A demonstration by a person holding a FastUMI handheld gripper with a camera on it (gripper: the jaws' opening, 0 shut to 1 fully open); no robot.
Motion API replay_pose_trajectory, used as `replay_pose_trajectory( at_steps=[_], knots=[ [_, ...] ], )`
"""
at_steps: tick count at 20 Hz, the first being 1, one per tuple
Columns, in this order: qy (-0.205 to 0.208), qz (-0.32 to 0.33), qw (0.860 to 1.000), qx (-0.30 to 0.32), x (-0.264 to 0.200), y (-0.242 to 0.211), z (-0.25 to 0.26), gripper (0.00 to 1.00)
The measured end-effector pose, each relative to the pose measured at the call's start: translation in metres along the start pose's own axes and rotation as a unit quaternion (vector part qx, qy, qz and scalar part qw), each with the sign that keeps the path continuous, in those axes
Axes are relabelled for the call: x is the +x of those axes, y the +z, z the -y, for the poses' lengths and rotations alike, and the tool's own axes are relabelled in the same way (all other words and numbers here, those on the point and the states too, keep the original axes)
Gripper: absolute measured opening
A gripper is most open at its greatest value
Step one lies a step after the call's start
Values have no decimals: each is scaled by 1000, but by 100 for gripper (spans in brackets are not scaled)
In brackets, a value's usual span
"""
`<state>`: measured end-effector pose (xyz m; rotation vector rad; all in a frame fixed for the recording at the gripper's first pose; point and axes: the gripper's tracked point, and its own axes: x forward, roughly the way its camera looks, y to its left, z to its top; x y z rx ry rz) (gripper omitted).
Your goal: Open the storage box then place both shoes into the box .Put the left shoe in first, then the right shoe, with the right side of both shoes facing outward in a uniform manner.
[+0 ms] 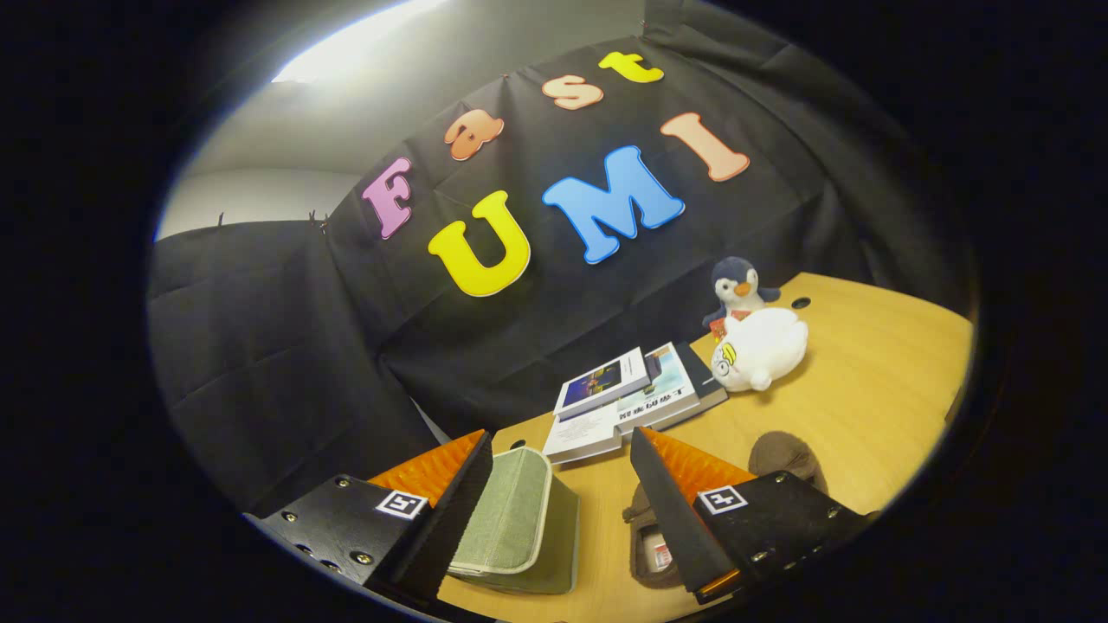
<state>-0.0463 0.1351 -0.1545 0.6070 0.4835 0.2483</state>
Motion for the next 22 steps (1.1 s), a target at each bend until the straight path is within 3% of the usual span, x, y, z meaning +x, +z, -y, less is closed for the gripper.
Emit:
replay_pose_trajectory(
  at_steps=[10,17,22],
  knots=[
    [12,-79,987,140,15,-75,-6,96],
    [37,-111,960,253,26,-113,-16,96],
    [49,-137,934,326,28,-142,-24,96]
  ],
)
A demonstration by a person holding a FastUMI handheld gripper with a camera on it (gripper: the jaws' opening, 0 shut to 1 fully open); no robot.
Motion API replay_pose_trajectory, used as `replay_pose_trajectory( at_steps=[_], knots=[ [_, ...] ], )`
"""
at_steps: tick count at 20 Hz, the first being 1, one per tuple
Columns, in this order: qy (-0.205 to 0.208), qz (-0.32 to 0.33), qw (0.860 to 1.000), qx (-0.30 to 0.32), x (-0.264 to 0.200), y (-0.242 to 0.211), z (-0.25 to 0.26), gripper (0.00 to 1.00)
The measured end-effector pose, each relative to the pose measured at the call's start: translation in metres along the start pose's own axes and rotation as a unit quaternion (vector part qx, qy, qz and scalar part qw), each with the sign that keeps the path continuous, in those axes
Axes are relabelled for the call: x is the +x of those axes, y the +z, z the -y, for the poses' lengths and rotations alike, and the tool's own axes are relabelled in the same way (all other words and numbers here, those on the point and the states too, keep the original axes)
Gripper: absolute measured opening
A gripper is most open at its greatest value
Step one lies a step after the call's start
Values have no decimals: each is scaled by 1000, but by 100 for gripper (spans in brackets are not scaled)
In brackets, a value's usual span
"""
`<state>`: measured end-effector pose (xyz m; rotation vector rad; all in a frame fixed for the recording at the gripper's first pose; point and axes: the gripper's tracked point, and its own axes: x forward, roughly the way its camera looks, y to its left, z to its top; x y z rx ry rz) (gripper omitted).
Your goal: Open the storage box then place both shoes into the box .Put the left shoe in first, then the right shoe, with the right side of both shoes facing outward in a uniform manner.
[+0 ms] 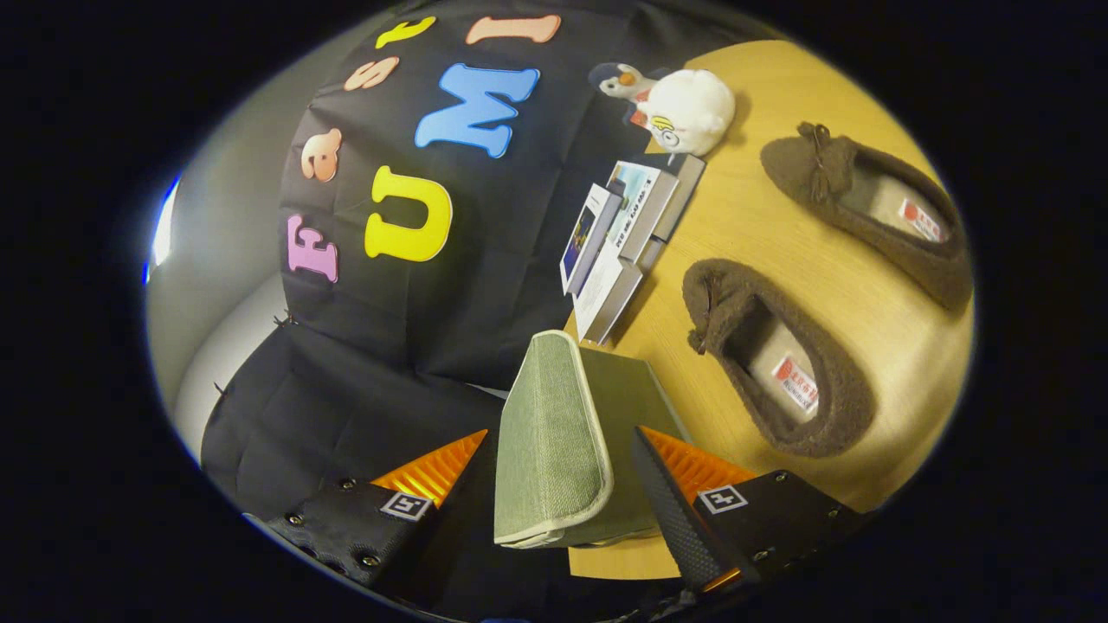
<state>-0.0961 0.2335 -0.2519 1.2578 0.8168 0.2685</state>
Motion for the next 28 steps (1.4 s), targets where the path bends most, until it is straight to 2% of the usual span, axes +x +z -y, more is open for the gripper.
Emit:
replay_pose_trajectory(
  at_steps=[9,11,14,16,18,20,23,24,25,27,28],
  knots=[
    [12,-29,998,62,21,-29,10,96],
    [23,-34,996,83,26,-34,7,91],
    [34,-45,993,100,35,-42,4,90],
    [34,-49,992,108,37,-42,6,69],
    [26,-53,993,104,34,-42,12,69],
    [25,-48,992,111,34,-38,12,47],
    [33,-50,993,102,32,-37,11,47],
    [27,-35,993,111,31,-26,10,31],
    [39,-42,993,104,34,-30,5,14],
    [50,-51,994,84,35,-30,-4,1],
    [50,-58,995,70,32,-32,-8,1]
  ],
)
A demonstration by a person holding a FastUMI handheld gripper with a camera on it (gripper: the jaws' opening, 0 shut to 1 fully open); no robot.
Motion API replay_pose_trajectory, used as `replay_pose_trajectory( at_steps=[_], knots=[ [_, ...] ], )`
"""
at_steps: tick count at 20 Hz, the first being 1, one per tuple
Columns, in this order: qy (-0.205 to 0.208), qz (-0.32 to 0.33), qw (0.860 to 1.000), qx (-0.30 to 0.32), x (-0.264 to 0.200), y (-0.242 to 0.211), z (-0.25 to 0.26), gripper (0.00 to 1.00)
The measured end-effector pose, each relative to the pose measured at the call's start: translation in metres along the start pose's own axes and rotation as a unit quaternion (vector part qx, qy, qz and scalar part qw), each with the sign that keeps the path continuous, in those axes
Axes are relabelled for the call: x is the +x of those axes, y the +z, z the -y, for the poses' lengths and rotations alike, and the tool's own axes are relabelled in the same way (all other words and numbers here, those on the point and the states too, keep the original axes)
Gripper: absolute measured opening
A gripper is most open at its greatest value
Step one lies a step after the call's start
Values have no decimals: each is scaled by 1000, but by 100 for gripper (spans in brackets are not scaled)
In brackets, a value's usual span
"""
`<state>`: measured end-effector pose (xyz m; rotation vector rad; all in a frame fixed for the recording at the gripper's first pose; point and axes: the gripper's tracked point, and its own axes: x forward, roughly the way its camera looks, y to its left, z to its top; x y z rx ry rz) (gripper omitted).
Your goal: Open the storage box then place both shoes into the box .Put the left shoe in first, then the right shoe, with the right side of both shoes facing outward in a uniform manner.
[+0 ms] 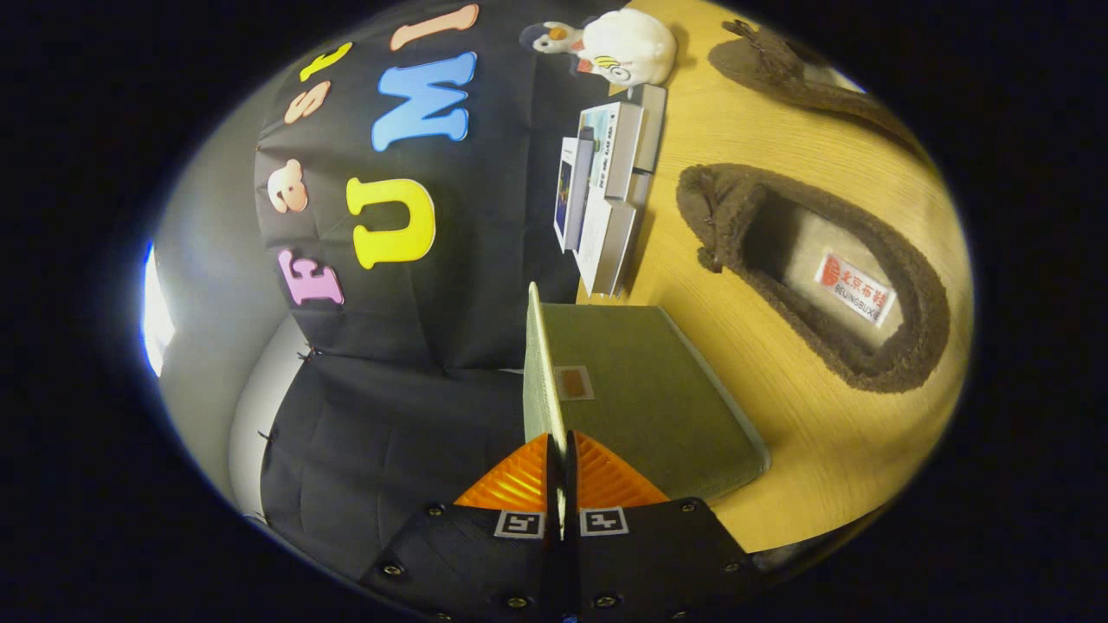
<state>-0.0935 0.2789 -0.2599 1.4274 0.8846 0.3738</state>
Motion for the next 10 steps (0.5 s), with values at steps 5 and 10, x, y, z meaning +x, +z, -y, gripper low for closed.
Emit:
replay_pose_trajectory(
  at_steps=[5,10],
  knots=[
    [2,-10,997,-77,-5,-2,-31,0],
    [19,-18,992,-127,-6,-4,-80,0]
  ],
)
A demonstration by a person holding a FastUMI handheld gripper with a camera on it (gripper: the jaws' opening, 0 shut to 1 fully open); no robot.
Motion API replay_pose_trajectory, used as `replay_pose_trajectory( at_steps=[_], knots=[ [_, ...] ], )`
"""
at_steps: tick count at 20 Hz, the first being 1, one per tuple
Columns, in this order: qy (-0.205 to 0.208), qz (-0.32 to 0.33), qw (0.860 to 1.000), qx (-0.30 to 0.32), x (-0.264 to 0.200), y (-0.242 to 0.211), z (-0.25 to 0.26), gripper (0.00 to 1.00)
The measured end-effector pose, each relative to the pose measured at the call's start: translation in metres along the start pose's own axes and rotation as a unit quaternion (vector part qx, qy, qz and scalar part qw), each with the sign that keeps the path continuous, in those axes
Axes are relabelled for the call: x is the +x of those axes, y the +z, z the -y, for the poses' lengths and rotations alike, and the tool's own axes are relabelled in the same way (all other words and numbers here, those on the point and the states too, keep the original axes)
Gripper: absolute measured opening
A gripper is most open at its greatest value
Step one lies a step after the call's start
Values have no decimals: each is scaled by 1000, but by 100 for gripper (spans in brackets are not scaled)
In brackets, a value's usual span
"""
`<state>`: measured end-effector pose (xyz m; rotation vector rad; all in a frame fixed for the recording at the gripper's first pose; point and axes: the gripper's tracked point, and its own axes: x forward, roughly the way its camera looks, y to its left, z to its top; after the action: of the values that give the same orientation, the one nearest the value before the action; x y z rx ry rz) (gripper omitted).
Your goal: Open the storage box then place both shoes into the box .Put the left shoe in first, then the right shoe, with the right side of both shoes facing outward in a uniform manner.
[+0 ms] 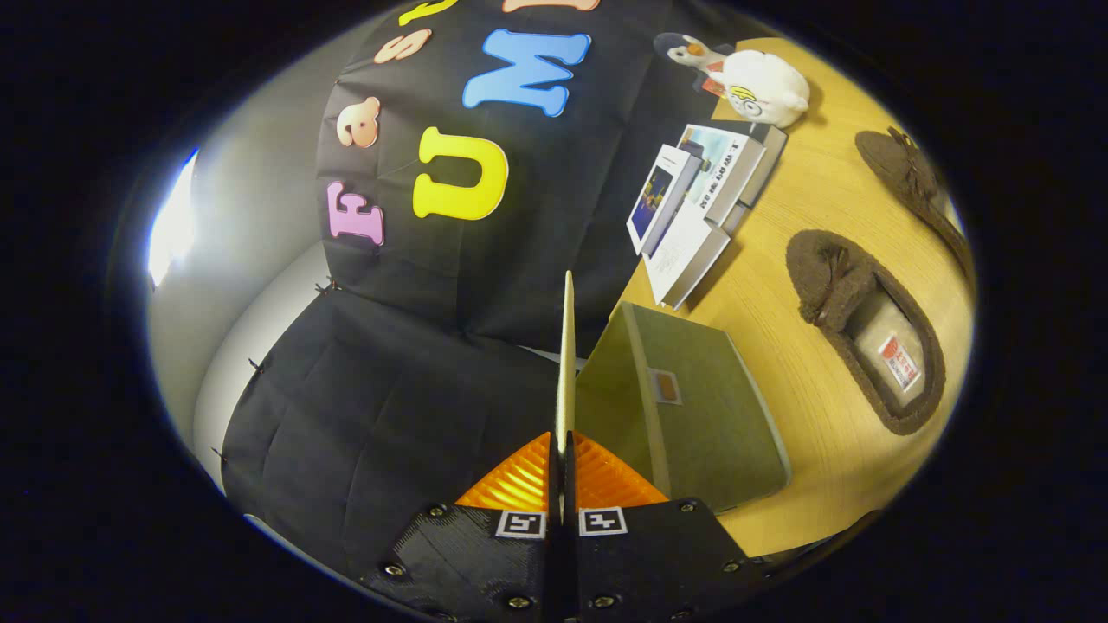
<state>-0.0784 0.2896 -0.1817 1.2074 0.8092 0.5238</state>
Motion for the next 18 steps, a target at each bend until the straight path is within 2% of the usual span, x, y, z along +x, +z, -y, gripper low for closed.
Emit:
replay_pose_trajectory(
  at_steps=[9,18],
  knots=[
    [29,-26,995,-93,27,-12,-83,0],
    [41,-51,986,-154,61,-43,-128,0]
  ],
)
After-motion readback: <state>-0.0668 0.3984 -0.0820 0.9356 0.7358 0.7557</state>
